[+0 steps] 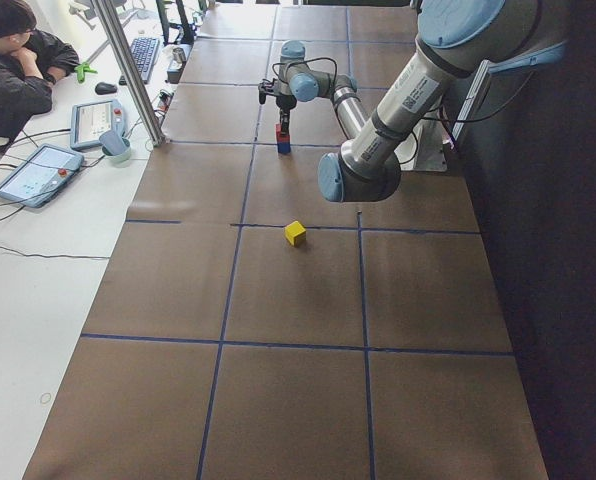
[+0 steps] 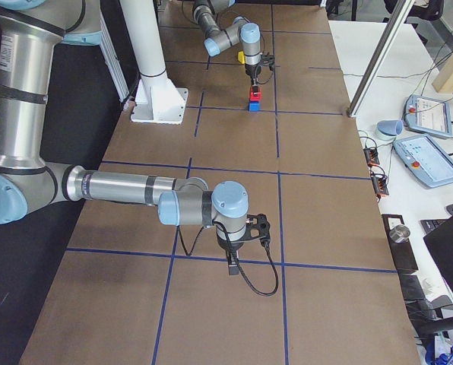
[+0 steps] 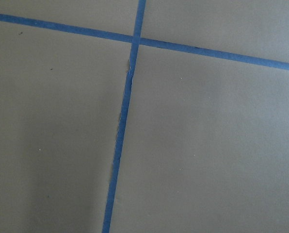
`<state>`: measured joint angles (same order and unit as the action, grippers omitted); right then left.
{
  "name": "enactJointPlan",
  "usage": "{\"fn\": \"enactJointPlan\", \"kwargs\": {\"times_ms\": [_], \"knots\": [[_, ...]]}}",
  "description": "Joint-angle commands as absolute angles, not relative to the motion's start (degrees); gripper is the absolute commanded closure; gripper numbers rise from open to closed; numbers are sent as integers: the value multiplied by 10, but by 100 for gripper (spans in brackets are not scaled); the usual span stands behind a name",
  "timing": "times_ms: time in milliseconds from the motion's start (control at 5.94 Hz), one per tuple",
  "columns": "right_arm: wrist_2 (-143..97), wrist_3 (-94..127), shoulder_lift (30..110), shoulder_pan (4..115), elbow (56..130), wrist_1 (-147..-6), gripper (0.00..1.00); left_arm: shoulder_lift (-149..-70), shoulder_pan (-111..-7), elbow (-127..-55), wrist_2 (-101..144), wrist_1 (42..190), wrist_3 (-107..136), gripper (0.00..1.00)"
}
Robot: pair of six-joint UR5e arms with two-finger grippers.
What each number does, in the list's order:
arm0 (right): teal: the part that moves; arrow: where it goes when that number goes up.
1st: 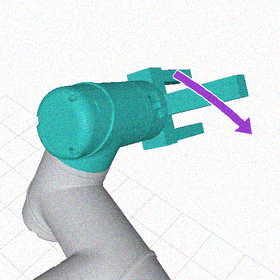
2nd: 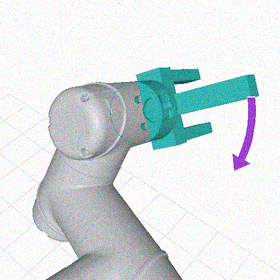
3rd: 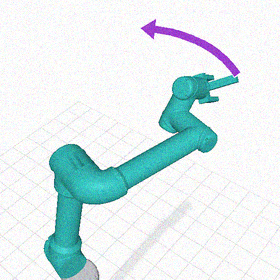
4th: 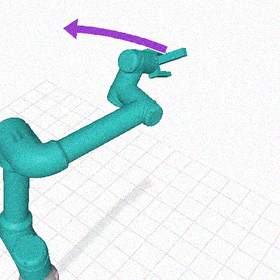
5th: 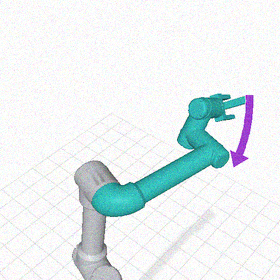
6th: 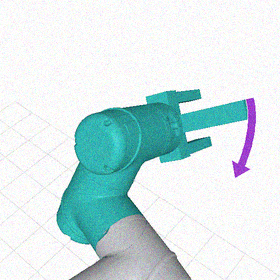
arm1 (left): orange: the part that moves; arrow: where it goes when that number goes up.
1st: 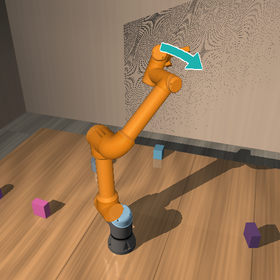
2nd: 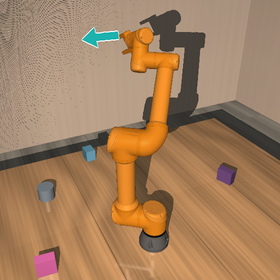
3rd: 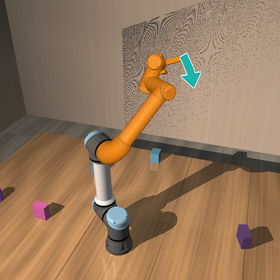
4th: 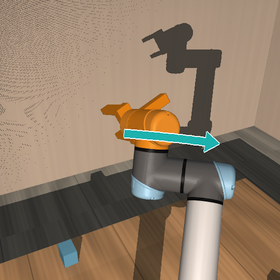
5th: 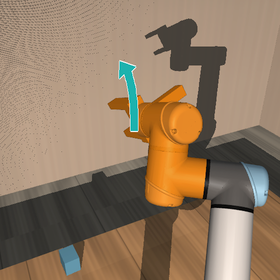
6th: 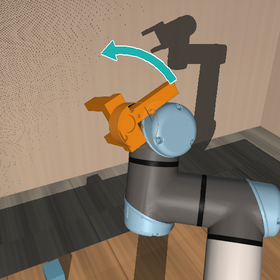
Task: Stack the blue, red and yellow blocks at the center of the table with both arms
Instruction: 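Lower the red cube onto the blue cube and open the left gripper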
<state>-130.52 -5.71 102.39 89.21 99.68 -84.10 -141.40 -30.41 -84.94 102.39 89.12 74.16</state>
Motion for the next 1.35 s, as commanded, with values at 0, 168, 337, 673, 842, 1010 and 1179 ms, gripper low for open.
{"fn": "enactJointPlan", "kwargs": {"times_ms": [0,168,337,673,842,1010,1179], "knots": [[-1305,-58,1024,892,994,-840,0,-1424,-304,-833,1025,896,742,100],[-1303,-60,1024,892,992,-840,0,-1430,-304,-824,1025,896,741,100],[-1303,-60,1024,892,990,-840,0,-1429,-301,-823,1025,896,741,96],[-1303,-61,1023,892,984,-840,0,-1430,-299,-823,1026,897,739,57],[-1303,-61,1024,892,984,-840,0,-1430,-300,-823,1027,896,739,49],[-1303,-61,1024,892,984,-840,0,-1429,-300,-824,1028,896,740,47],[-1303,-60,1023,892,984,-840,0,-1429,-300,-824,1028,895,740,40]]}}
